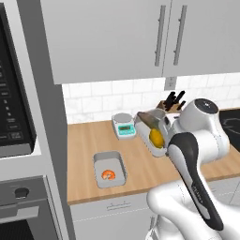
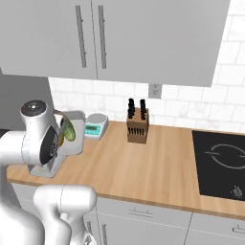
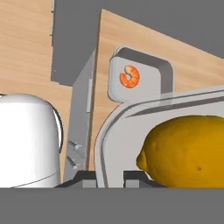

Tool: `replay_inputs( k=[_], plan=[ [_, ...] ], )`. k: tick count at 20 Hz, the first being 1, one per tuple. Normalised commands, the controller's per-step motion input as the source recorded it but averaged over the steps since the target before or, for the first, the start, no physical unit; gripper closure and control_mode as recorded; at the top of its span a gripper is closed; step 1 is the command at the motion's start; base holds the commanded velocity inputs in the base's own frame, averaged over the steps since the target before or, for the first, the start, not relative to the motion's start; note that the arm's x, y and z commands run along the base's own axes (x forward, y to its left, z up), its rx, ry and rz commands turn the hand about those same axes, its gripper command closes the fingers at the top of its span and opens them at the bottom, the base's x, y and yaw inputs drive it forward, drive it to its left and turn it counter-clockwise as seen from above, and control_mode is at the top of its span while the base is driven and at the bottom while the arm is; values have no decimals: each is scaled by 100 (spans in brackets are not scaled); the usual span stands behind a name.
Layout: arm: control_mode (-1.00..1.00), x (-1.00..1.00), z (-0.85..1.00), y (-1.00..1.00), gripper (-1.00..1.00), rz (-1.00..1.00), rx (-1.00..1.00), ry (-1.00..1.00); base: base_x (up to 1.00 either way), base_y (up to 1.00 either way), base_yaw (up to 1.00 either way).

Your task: Take the meat container that has the shrimp and place it on the second highest rack of the freezer. Then take the vegetable container that has the lemon and cucumber and place it on the highest rack of the freezer.

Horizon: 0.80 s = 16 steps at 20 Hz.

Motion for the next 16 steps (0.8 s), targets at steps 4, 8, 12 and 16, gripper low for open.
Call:
replay_inputs(
  k=[4, 8, 12, 16],
  plan=[
    [-100, -36, 12, -5, 100, -2, 0, 0, 0, 0, 0],
    [100, -15, 0, -1, 100, 0, 0, 0, 0, 0, 0],
    [100, 0, 0, 0, 100, 0, 0, 0, -64, -5, 0],
    [100, 0, 0, 0, 100, 0, 0, 0, -100, -2, 0]
  ],
)
